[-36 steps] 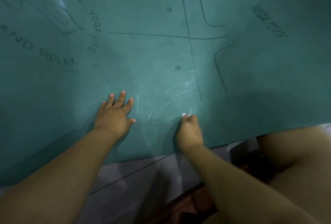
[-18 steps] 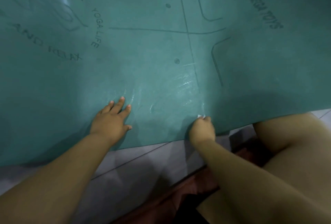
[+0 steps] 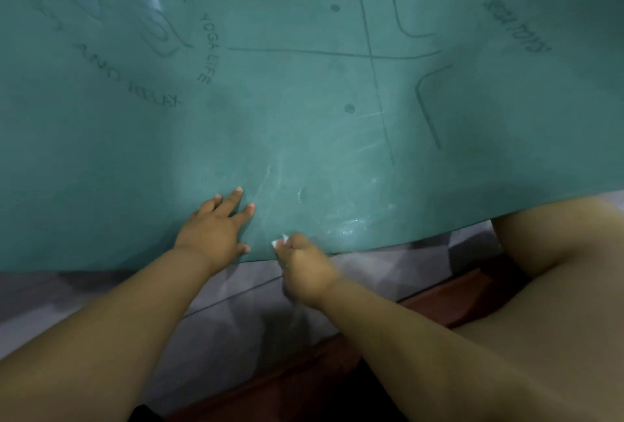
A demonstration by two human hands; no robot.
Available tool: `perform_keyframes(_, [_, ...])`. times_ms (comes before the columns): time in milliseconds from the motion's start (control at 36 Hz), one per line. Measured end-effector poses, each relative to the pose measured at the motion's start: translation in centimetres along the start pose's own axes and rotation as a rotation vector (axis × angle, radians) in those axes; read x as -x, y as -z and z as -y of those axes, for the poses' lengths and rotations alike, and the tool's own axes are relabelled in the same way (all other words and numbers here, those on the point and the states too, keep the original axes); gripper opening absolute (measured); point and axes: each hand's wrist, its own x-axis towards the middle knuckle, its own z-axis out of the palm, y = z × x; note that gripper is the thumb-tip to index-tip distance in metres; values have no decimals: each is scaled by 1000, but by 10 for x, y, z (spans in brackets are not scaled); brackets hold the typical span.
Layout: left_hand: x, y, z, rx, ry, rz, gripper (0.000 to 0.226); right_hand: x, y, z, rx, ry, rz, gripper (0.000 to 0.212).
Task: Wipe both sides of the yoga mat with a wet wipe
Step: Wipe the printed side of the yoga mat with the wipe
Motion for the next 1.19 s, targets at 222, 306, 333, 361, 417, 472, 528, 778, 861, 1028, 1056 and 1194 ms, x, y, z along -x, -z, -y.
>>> perform_keyframes(222, [11,-3,33,-9,83,-78,67,-20,31,-53,-67,-131,-298,30])
perform_keyframes(306, [12,-5,40,-12,147,-90,69,-29,54,-86,-84,-406,-415,39])
perform_keyframes(333, [12,-6,40,-27,154,-92,69,-32,57,-86,-60,-449,-457,42])
perform_keyframes(361, [13,-7,39,-41,153,-98,69,-37,55,-82,-78,-471,-495,42])
perform_keyframes(417, [12,-9,39,-44,149,-106,68,-44,41,-58,-164,-415,-538,24])
perform_keyframes(472, [9,-10,40,-31,146,-102,67,-43,19,-23,-210,-304,-599,14])
perform_keyframes(528, [6,-9,42,-23,140,-99,66,-39,-9,7,-108,-78,-532,22])
perform_keyframes(778, [6,-12,42,31,121,-152,58,-59,30,-25,-15,206,-201,27])
perform_keyframes(861, [4,-9,48,51,90,-182,53,-81,69,-65,-20,-238,-423,45])
perform_keyframes(1028, [-10,9,61,35,106,-208,55,-91,54,-22,-137,-323,-618,26])
perform_keyframes(1056, [-14,12,63,36,133,-204,56,-89,41,-4,-174,-181,-584,19])
perform_keyframes(1194, [-27,19,72,-27,136,-173,53,-76,0,47,-31,410,-94,25])
